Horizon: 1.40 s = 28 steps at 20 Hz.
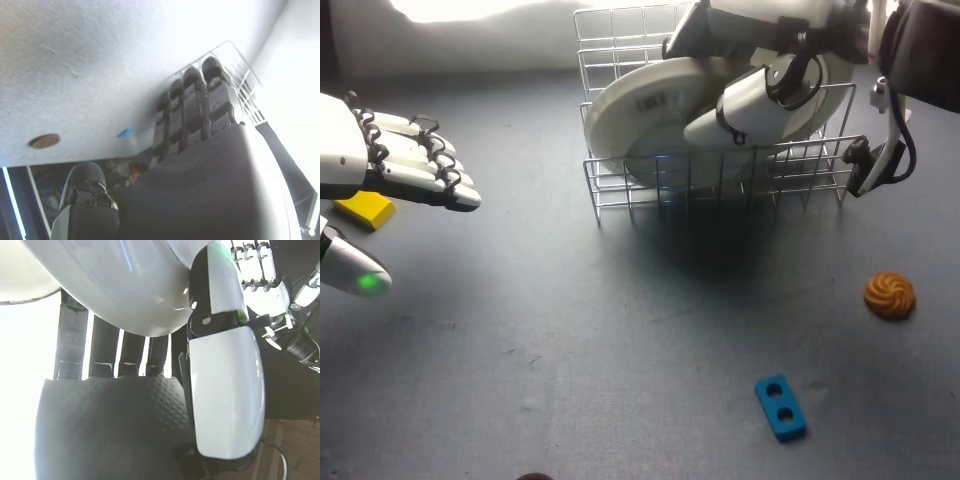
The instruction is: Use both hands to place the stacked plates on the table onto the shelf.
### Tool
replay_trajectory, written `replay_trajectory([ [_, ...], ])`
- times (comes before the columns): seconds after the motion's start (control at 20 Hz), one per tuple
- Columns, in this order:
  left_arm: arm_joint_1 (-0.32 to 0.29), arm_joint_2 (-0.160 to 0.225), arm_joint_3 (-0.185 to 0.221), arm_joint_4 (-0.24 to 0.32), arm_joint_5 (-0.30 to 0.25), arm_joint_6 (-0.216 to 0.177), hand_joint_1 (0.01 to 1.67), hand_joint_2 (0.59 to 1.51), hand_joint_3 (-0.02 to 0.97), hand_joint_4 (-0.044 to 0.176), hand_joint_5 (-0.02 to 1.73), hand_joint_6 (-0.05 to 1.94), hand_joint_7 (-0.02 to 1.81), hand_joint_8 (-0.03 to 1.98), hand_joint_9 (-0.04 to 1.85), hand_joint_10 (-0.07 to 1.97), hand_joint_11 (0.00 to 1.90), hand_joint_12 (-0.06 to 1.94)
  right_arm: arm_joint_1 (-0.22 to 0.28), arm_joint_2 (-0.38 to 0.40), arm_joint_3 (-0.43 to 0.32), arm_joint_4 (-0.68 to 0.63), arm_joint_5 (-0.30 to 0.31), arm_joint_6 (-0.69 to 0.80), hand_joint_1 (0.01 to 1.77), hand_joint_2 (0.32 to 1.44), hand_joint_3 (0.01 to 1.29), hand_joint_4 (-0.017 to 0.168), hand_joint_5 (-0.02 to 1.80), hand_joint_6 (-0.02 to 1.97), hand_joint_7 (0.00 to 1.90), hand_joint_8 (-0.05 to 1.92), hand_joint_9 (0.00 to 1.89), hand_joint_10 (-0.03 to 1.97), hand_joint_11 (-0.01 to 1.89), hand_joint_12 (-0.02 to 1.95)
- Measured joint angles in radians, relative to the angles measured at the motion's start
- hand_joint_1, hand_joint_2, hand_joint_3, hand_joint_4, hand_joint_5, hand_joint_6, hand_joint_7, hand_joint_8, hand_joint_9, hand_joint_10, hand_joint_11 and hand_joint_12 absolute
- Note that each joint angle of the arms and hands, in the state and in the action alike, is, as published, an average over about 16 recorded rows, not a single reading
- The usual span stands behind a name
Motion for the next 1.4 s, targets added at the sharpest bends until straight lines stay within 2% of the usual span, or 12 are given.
replay_trajectory([
  [0.5, -0.001, -0.003, -0.016, 0.013, 0.001, 0.017, 0.02, 1.132, 0.016, 0.003, 0.15, 0.01, 0.15, 0.02, 0.14, 0.01, 0.02, 0.22, 0.022, 0.009, -0.008, -0.009, 0.014, -0.003, 1.05, 1.01, 0.01, -0.002, 0.93, 0.08, 1.04, 0.02, 1.08, 0.02, 0.66, 1.09],
  [0.7, -0.008, 0.003, -0.037, 0.026, 0.001, 0.041, 0.02, 1.133, 0.016, 0.003, 0.15, 0.01, 0.15, 0.02, 0.14, 0.01, 0.02, 0.23, 0.043, 0.031, -0.031, -0.028, 0.016, -0.006, 1.04, 1.02, 0.01, -0.002, 0.90, 0.05, 0.99, 0.02, 1.02, 0.02, 0.59, 1.08],
  [1.05, -0.041, 0.031, -0.110, 0.061, 0.002, 0.097, 0.02, 1.137, 0.016, 0.004, 0.14, 0.01, 0.15, 0.02, 0.14, 0.01, 0.02, 0.22, 0.101, 0.117, -0.112, -0.071, 0.020, -0.035, 1.03, 1.02, 0.01, -0.002, 0.81, 0.04, 0.89, 0.02, 0.91, 0.02, 0.45, 1.10],
  [1.4, -0.101, 0.079, -0.213, 0.102, 0.000, 0.146, 0.02, 1.138, 0.015, 0.003, 0.13, 0.01, 0.15, 0.01, 0.14, 0.01, 0.02, 0.22, 0.150, 0.266, -0.237, -0.102, 0.025, -0.092, 0.99, 1.02, 0.01, -0.002, 0.73, 0.03, 0.82, 0.02, 0.83, 0.02, 0.35, 1.13],
])
